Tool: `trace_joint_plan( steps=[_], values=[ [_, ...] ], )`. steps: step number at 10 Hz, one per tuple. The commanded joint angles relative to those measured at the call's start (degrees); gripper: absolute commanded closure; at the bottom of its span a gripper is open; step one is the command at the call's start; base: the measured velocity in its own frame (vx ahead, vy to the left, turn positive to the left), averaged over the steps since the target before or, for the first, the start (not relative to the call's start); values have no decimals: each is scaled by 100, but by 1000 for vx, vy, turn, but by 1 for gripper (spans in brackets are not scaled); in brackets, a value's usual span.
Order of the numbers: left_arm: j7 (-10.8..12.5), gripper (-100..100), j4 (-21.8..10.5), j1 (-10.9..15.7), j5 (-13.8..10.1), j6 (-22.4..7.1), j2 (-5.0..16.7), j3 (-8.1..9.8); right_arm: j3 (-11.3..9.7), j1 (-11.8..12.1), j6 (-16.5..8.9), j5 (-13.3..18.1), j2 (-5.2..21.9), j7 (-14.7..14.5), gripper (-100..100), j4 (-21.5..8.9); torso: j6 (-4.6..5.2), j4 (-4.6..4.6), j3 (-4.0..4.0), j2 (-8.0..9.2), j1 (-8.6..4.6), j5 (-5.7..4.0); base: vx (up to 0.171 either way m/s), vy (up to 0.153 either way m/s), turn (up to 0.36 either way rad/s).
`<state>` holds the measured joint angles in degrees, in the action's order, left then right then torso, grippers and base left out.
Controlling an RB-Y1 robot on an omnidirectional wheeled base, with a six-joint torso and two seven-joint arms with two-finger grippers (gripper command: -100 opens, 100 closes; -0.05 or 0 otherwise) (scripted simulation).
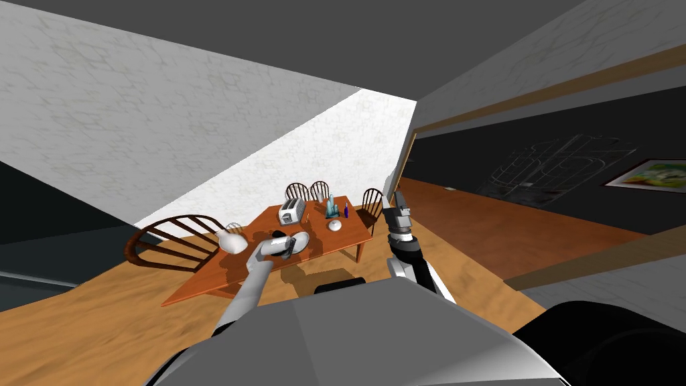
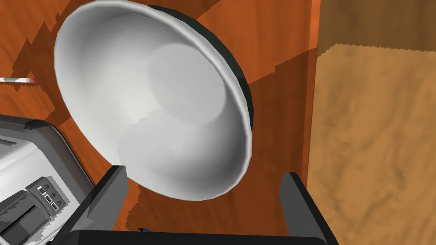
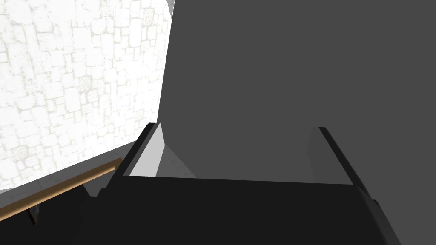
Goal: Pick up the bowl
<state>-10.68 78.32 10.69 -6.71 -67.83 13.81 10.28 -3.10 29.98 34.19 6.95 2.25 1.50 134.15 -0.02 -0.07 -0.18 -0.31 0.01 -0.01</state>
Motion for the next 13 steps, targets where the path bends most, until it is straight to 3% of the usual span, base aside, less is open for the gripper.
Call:
trace_joint_plan(
  steps=[1, 2, 3, 4, 5, 8, 9, 10, 13],
  values=[
    [-16, -100, -172, -24, -11, -102, -14, 28, 0, 0, 0, 0, 0, 0, 0, 0, 0, 0, 0, 0, 0, 0, 65, 0, -17],
    [-23, -100, -304, -101, -20, -184, -46, 31, 0, 0, 0, 0, 0, 0, 0, 0, 0, 1, 2, 4, -1, 0, 48, -2, -22],
    [-28, -100, -299, -40, -22, -83, -22, 31, 0, 0, 0, 0, 0, 0, 0, 0, 0, 1, 5, 10, -2, 0, 18, -1, -3],
    [-30, 0, -323, -44, -23, -87, -25, 31, 0, -1, 0, 0, 0, 0, 0, 0, 0, 4, 11, 20, -2, -1, 0, 0, 0],
    [-7, -100, -502, -52, -1, 113, -51, 2, 0, -1, 0, 0, 0, 0, 0, 0, 0, 6, 15, 27, -2, -1, 20, 15, -11],
    [21, -100, -730, -63, 26, 364, -84, -35, 0, -1, 0, 0, 0, 0, 0, 0, 0, 5, 13, 22, 6, 1, 25, 19, -9],
    [6, -100, -667, -65, 11, 287, -70, -21, 0, -1, 0, 0, 0, 0, 0, 0, 0, 5, 13, 22, 5, 1, 10, 7, -2],
    [8, 100, -678, -66, 13, 310, -71, -23, 0, -1, 0, 0, 0, 0, 0, 0, 0, 6, 15, 26, 1, 0, 0, 0, 0],
    [8, 100, -677, -66, 13, 306, -71, -23, 0, -1, 0, 0, 0, 0, 0, 0, 0, 7, 17, 29, -2, 0, 0, 0, 0]
  ],
)
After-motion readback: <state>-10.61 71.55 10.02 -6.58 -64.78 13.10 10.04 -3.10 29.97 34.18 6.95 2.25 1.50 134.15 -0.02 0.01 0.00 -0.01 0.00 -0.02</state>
